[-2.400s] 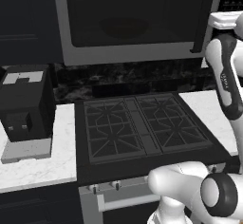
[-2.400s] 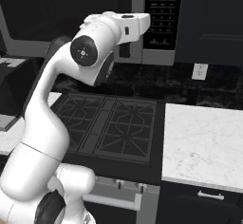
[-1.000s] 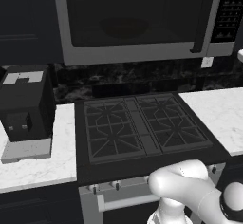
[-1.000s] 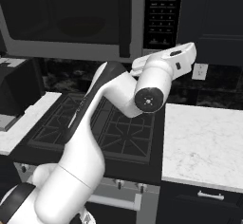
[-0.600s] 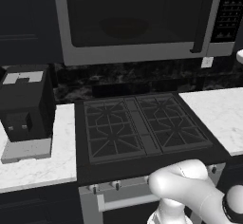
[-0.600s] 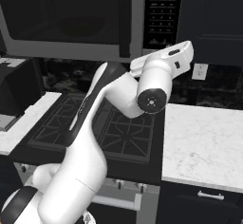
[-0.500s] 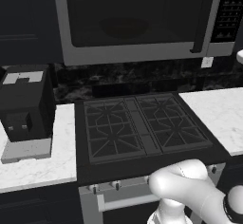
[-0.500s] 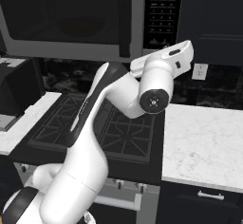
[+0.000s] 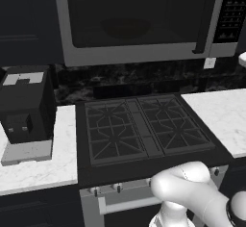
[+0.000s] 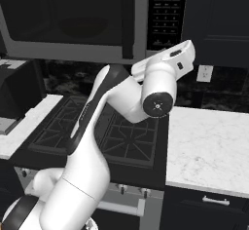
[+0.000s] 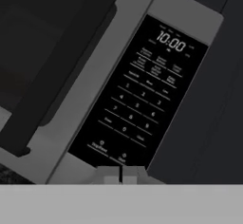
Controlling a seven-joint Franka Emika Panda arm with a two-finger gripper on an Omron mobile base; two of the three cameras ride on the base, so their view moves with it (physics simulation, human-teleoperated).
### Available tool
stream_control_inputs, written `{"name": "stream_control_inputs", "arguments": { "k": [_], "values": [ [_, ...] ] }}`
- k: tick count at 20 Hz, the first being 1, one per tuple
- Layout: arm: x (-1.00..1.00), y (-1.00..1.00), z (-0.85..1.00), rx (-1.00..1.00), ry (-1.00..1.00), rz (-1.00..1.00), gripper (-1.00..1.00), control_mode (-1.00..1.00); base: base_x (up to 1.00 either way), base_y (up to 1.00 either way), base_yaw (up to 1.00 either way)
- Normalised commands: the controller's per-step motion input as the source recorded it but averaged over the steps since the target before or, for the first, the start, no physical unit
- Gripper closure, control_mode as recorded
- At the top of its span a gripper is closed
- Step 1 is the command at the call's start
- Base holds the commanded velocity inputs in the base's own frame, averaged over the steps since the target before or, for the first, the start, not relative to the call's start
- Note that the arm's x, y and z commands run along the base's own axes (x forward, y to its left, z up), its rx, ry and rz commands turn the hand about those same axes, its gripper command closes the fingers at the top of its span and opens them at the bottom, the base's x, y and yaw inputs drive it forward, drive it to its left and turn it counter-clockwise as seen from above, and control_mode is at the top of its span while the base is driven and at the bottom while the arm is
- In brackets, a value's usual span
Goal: Open the microwave, place the bowl with waffle inside the microwave, then close the microwave door and turn it on.
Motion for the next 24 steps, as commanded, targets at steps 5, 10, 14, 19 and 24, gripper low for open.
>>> {"name": "stream_control_inputs", "arguments": {
  "k": [5,10,14,19,24],
  "values": [
    [-0.07,0.24,-0.04,-0.09,0.00,-0.03,1.00,-1.00,0.00,0.00,0.00],
    [0.03,0.03,-0.05,-0.05,0.00,-0.02,1.00,-1.00,0.00,0.00,0.00],
    [0.02,0.14,-0.12,-0.01,0.00,0.00,1.00,-1.00,0.00,0.00,0.00],
    [0.00,0.08,-0.14,-0.03,0.00,0.00,1.00,-1.00,0.00,0.00,0.00],
    [0.15,0.00,-0.07,-0.03,0.01,0.00,1.00,-1.00,0.00,0.00,0.00]
  ]
}}
